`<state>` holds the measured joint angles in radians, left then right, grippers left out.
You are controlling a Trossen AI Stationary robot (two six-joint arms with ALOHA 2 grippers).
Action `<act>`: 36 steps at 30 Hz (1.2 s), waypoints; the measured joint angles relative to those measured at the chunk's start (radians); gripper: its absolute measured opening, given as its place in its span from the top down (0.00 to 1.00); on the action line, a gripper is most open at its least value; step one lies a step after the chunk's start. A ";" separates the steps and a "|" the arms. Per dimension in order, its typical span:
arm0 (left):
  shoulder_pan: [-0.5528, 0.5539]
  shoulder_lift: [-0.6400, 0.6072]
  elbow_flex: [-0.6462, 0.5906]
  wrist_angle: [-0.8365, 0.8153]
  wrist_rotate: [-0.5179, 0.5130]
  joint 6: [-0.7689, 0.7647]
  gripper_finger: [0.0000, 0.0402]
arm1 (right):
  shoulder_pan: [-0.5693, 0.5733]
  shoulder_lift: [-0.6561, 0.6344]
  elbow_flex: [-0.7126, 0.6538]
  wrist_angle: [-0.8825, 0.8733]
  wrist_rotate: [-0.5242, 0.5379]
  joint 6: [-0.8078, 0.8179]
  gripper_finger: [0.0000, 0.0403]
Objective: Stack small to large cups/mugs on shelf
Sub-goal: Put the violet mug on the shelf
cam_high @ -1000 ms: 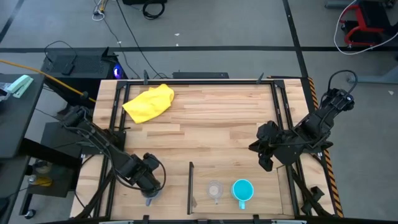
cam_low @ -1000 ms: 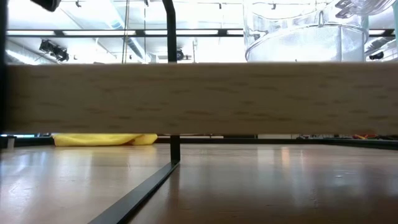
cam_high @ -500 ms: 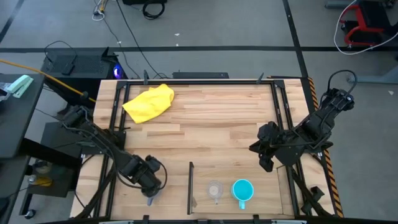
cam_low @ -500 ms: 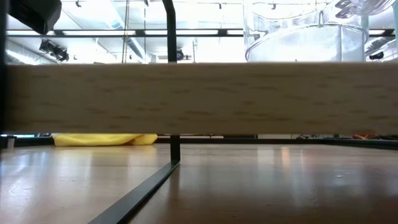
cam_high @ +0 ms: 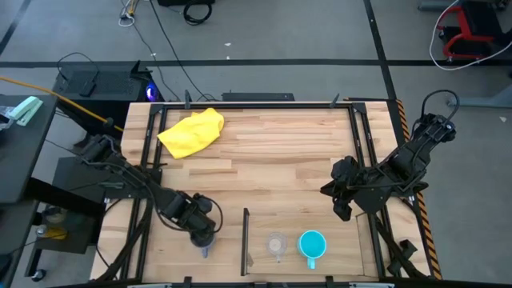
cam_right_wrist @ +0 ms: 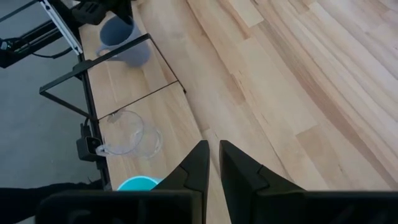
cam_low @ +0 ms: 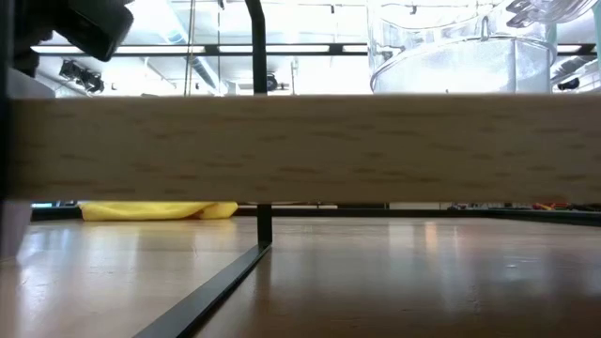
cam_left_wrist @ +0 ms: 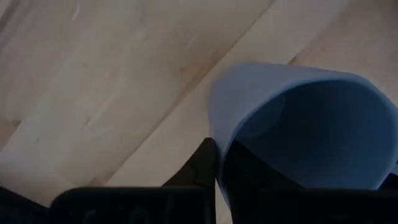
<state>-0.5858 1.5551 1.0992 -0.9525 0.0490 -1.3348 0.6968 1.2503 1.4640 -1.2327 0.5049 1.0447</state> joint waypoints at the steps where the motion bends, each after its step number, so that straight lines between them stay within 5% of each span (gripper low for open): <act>1: 0.011 0.000 0.000 0.003 0.000 0.006 0.95 | 0.000 0.000 0.000 0.000 0.000 0.000 0.89; 11: 0.188 -0.092 0.039 -0.041 -0.023 0.142 0.95 | 0.000 0.000 0.000 0.000 0.000 -0.001 0.89; 20: 0.456 -0.141 0.141 -0.183 -0.044 0.372 0.95 | 0.000 0.000 0.000 0.000 0.000 0.007 0.89; 28: 0.674 -0.031 0.350 -0.162 -0.076 0.617 0.95 | -0.003 0.000 0.000 -0.149 0.030 0.193 0.89; 36: 0.766 0.234 0.639 -0.231 -0.056 0.818 0.95 | -0.003 0.000 -0.029 -0.214 0.020 0.327 0.89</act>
<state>0.1803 1.7888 1.7377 -1.1836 -0.0074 -0.5171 0.6937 1.2499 1.4353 -1.4471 0.5246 1.3716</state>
